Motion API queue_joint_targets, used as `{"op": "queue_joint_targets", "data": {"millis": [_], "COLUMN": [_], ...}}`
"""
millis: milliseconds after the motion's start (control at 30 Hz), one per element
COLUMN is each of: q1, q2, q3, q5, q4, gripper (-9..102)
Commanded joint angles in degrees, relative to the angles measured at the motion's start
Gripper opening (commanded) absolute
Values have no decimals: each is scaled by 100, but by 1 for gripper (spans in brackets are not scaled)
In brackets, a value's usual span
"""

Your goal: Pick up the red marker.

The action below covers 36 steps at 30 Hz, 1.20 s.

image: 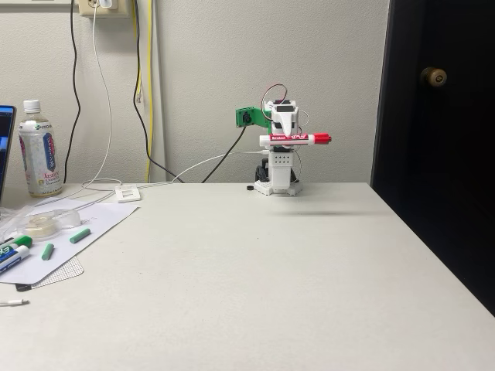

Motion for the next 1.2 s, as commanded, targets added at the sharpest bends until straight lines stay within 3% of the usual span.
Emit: {"op": "queue_joint_targets", "data": {"millis": [0, 1167], "q1": [-18, -18], "q2": [53, 53], "q3": [26, 475], "q5": [18, 88], "q4": [-167, -606], "gripper": [0, 0]}}
